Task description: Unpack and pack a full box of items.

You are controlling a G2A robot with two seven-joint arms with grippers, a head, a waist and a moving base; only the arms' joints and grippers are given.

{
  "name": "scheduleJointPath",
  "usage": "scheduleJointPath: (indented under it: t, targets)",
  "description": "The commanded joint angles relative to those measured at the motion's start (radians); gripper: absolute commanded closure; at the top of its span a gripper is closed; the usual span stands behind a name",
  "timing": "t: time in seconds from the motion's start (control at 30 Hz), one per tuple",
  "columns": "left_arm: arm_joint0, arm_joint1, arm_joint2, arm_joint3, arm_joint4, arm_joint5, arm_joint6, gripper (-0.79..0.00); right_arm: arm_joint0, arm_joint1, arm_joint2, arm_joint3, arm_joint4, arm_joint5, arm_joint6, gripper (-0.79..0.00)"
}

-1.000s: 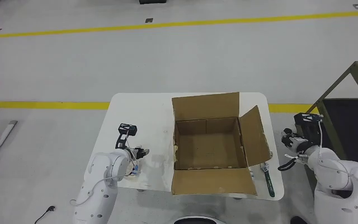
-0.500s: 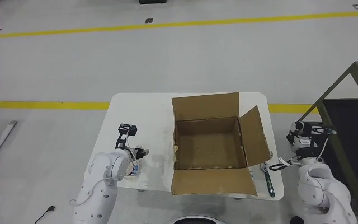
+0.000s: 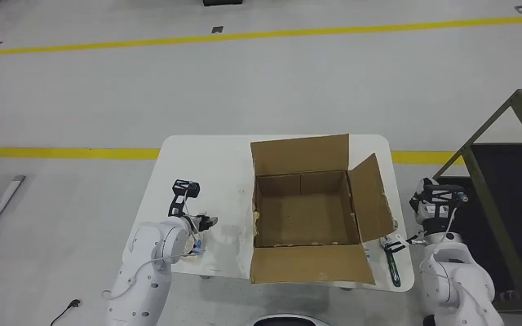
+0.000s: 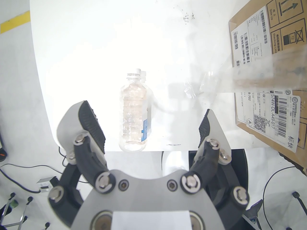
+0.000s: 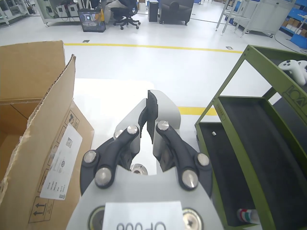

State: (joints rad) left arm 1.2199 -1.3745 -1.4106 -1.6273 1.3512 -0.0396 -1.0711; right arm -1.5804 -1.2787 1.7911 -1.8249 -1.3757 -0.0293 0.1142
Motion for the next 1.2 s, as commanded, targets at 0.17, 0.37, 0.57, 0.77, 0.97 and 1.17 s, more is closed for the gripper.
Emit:
scheduleJointPath:
  t: [0.17, 0.37, 0.57, 0.77, 0.97, 1.17]
  targets:
    - [-0.004, 0.001, 0.006, 0.042, -0.01, -0.009, -0.028, -0.785, 0.0, 0.0, 0.0, 0.0, 0.0, 0.0, 0.0, 0.0]
    - [-0.047, 0.007, 0.026, 0.136, -0.056, -0.127, -0.088, -0.785, 0.0, 0.0, 0.0, 0.0, 0.0, 0.0, 0.0, 0.0]
    - [-0.08, 0.017, 0.044, 0.201, 0.005, -0.207, -0.09, -0.785, 0.0, 0.0, 0.0, 0.0, 0.0, 0.0, 0.0, 0.0]
    - [-0.08, 0.017, 0.044, 0.201, 0.005, -0.207, -0.09, -0.785, 0.0, 0.0, 0.0, 0.0, 0.0, 0.0, 0.0, 0.0]
    - [-0.08, 0.017, 0.044, 0.201, 0.005, -0.207, -0.09, -0.785, 0.0, 0.0, 0.0, 0.0, 0.0, 0.0, 0.0, 0.0]
    - [-0.122, 0.024, 0.007, 0.34, -0.029, -0.193, -0.011, -0.785, 0.0, 0.0, 0.0, 0.0, 0.0, 0.0, 0.0, 0.0]
